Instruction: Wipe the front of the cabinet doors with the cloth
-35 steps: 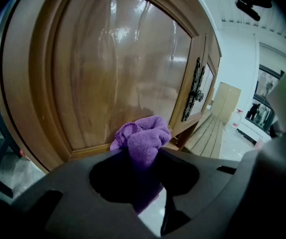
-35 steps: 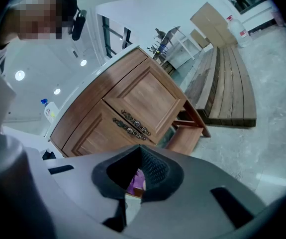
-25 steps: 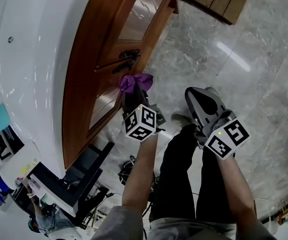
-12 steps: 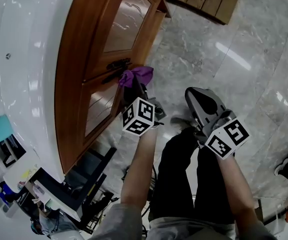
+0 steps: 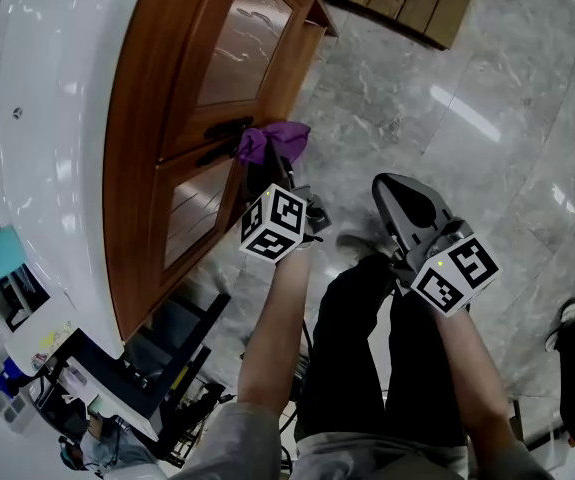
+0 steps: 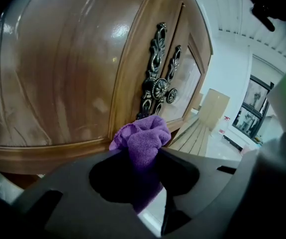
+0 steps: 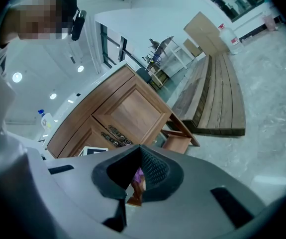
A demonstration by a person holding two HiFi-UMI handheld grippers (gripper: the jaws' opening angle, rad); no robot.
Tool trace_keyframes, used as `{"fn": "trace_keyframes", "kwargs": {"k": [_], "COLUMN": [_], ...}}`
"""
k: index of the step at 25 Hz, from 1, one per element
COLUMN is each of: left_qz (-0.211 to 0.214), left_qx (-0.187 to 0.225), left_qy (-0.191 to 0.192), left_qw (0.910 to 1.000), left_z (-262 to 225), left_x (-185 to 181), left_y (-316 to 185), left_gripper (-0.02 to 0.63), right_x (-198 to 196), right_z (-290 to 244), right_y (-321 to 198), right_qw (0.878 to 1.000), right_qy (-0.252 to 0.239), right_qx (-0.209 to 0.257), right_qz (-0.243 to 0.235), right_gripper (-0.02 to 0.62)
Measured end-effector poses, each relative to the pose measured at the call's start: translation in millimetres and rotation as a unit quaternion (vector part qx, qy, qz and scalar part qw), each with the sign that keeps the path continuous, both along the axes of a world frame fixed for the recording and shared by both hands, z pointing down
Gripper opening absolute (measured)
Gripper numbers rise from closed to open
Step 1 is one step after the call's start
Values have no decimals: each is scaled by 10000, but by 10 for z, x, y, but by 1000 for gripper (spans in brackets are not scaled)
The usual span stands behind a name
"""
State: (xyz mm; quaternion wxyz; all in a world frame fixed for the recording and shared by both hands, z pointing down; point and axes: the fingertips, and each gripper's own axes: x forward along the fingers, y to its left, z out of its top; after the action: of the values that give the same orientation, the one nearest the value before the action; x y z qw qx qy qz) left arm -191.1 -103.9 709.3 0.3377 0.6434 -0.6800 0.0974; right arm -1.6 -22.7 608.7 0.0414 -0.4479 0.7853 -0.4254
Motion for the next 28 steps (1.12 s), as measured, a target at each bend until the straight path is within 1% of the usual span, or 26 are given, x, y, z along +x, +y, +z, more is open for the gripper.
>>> {"fn": "trace_keyframes", "kwargs": {"k": [5, 8, 13, 16, 24, 28], "left_qz": [289, 343, 607, 677, 1164, 1352], "left_qx": [151, 211, 313, 360, 642, 814], "left_qy": [-2, 45, -84, -52, 45, 14], "left_qw": [9995, 9992, 9976, 9970, 9911, 9875], "left_z": [-212, -387, -660, -856, -1655, -2143], "left_x": [158, 243, 412, 488, 799, 865], "left_y": [48, 120, 241, 340, 561, 637], "left_gripper": [132, 132, 132, 132, 132, 132], "right_x": [58, 78, 140, 157, 244, 192], "right_z": [-146, -288, -528, -679, -1202, -1537], "right_y": [25, 75, 126, 163, 227, 295], "right_qw": [10000, 9999, 9997, 9996, 9992, 9986], "right_qy": [10, 37, 55, 63, 39, 43], "right_qx": [63, 106, 186, 242, 379, 452], "right_qz": [-35, -105, -126, -153, -152, -277], "right_gripper": [9, 9, 9, 9, 9, 9]}}
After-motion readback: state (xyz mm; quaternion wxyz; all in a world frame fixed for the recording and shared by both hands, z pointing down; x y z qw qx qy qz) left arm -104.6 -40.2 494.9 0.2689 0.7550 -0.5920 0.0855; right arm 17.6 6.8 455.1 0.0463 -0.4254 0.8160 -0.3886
